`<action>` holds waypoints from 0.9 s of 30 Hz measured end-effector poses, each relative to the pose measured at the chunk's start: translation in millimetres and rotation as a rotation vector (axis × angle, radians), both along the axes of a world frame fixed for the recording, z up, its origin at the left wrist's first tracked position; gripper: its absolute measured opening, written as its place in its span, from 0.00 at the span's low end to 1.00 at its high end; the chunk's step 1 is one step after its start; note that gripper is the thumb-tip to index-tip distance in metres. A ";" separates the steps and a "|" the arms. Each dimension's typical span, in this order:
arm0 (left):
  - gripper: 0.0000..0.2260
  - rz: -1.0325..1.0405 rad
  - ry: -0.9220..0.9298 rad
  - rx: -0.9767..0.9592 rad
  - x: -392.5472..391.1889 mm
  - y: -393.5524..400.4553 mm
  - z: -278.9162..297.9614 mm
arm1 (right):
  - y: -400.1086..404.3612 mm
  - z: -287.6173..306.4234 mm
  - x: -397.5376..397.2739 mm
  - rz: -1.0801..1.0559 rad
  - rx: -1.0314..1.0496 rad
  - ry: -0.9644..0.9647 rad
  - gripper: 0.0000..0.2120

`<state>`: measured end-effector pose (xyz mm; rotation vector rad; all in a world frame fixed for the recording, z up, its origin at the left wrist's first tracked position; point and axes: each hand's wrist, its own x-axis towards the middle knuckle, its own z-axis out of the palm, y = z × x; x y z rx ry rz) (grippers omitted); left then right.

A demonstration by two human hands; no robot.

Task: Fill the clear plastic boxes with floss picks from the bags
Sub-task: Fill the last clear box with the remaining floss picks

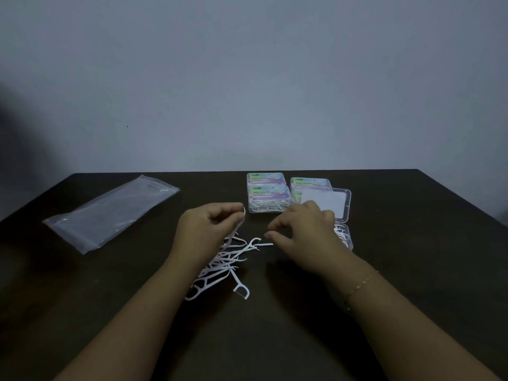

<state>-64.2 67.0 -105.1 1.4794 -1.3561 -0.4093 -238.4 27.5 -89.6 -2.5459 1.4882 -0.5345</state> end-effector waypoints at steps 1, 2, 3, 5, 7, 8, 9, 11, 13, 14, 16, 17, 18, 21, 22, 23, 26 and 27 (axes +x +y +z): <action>0.08 -0.016 0.088 0.009 -1.4 1.2 1.6 | -0.7 -0.3 1.1 -0.001 0.004 -0.039 0.12; 0.08 -0.032 0.174 0.012 -3.6 2.4 3.8 | -1.4 -1.0 1.5 -0.003 0.011 -0.081 0.12; 0.08 -0.046 0.251 0.007 -6.2 3.3 5.4 | -1.5 -1.6 2.2 0.000 0.017 -0.124 0.13; 0.08 -0.066 0.380 -0.019 -14.7 4.2 8.9 | -0.9 -3.7 3.8 0.029 0.040 -0.211 0.13; 0.07 -0.088 0.489 -0.054 -26.0 4.3 11.3 | 1.9 -3.7 5.4 0.090 0.110 -0.318 0.11; 0.07 -0.097 0.537 -0.071 -31.5 3.8 12.3 | 3.1 -3.0 5.6 0.121 0.148 -0.374 0.10; 0.07 -0.100 0.572 -0.086 -35.9 2.6 12.2 | 4.5 -1.7 5.2 0.143 0.188 -0.420 0.09; 0.07 -0.084 0.603 -0.107 -42.9 -0.5 11.4 | 5.7 2.3 2.6 0.164 0.265 -0.504 0.11; 0.07 -0.064 0.618 -0.120 -50.4 -3.7 10.1 | 5.0 5.2 -1.3 0.153 0.320 -0.571 0.14; 0.07 -0.054 0.637 -0.124 -54.4 -5.7 9.7 | 4.5 6.3 -3.0 0.132 0.331 -0.591 0.16; 0.07 -0.044 0.693 -0.131 -64.4 -10.3 9.2 | 3.2 8.6 -5.2 0.087 0.352 -0.647 0.17; 0.07 -0.039 0.712 -0.138 -69.4 -13.4 8.8 | 1.4 8.8 -6.1 0.072 0.372 -0.684 0.16; 0.07 -0.033 0.719 -0.143 -75.6 -16.9 9.4 | -1.6 8.6 -8.2 0.051 0.393 -0.712 0.16; 0.07 -0.047 0.731 -0.147 -89.3 -25.6 10.1 | -5.7 13.1 -17.8 -0.013 0.421 -0.704 0.16; 0.08 -0.065 0.739 -0.136 -93.0 -26.7 10.5 | -7.4 15.0 -22.0 -0.022 0.416 -0.694 0.16; 0.07 -0.085 0.731 -0.123 -96.1 -28.3 10.1 | -9.0 17.3 -26.8 -0.031 0.422 -0.686 0.15; 0.11 -0.153 0.647 -0.073 -96.4 -28.4 5.6 | -12.2 23.5 -38.5 -0.053 0.459 -0.682 0.13; 0.15 -0.171 0.597 -0.046 -93.4 -28.7 2.4 | -13.0 26.0 -42.3 -0.065 0.454 -0.708 0.12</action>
